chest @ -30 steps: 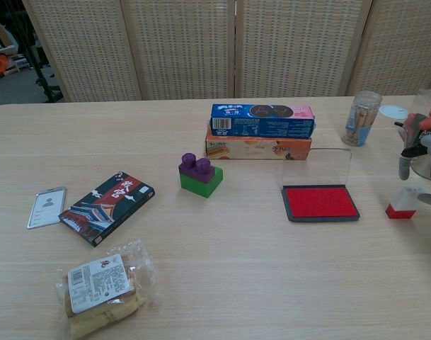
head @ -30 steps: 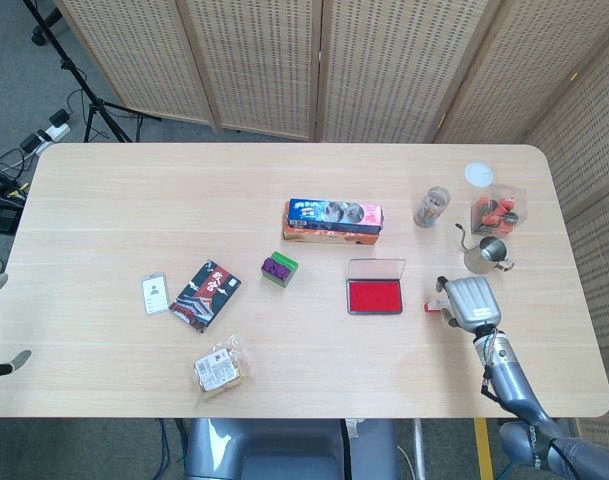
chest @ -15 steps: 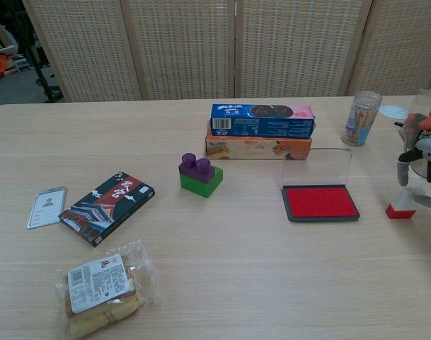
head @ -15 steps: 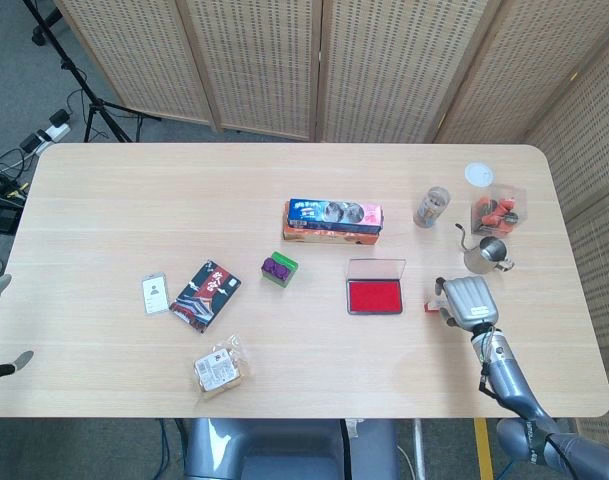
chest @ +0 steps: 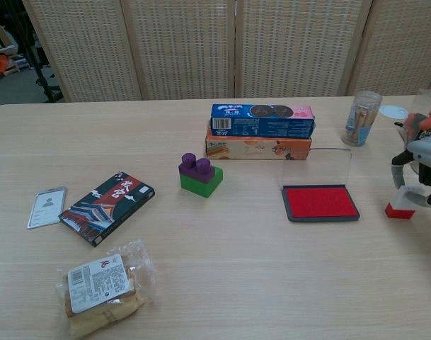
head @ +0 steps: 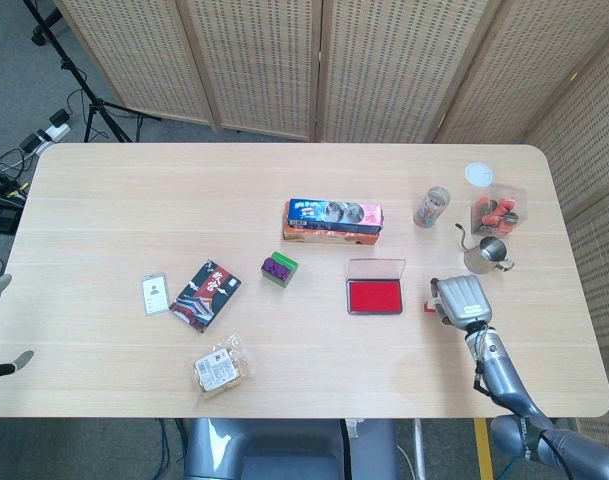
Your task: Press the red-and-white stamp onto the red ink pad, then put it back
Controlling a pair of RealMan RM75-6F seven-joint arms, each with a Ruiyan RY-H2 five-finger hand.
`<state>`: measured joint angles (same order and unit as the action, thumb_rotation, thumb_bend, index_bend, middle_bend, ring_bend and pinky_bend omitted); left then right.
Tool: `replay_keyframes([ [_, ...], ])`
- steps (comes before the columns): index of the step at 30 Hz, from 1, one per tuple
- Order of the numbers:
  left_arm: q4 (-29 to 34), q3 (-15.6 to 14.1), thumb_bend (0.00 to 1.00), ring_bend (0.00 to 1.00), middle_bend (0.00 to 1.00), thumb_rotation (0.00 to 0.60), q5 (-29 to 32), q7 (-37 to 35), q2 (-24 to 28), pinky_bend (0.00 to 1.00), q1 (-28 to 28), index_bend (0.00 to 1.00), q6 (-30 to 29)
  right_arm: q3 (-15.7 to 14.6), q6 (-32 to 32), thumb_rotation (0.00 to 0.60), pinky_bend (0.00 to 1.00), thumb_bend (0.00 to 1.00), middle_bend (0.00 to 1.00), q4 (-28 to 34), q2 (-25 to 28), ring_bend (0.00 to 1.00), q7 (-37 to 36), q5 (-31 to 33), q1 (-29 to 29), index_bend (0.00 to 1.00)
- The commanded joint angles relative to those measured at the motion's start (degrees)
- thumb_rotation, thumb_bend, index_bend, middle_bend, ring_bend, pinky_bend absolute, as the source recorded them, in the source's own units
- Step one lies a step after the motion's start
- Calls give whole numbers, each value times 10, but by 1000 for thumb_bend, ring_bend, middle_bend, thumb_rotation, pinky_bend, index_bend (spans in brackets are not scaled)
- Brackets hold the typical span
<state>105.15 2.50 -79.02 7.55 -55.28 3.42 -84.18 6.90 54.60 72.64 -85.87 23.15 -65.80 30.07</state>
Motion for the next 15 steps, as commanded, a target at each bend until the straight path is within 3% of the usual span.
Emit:
replay_keyframes([
  [1, 0, 0, 0, 0, 0, 600, 0, 0, 0, 0, 0, 0, 0, -1, -1, 600, 1000, 462, 1000, 0, 0, 1000, 4, 2, 1, 533],
  [7, 0, 0, 0, 0, 0, 600, 0, -1, 1, 0, 0, 0, 0, 1, 7, 600, 1000, 504, 1000, 14, 7, 1000, 1, -1, 2, 556],
  [15, 1, 0, 0, 0, 0, 600, -3, -9, 4, 0, -2, 0, -1, 16, 33, 600, 1000, 517, 1000, 90, 48, 1000, 19, -17, 11, 557],
])
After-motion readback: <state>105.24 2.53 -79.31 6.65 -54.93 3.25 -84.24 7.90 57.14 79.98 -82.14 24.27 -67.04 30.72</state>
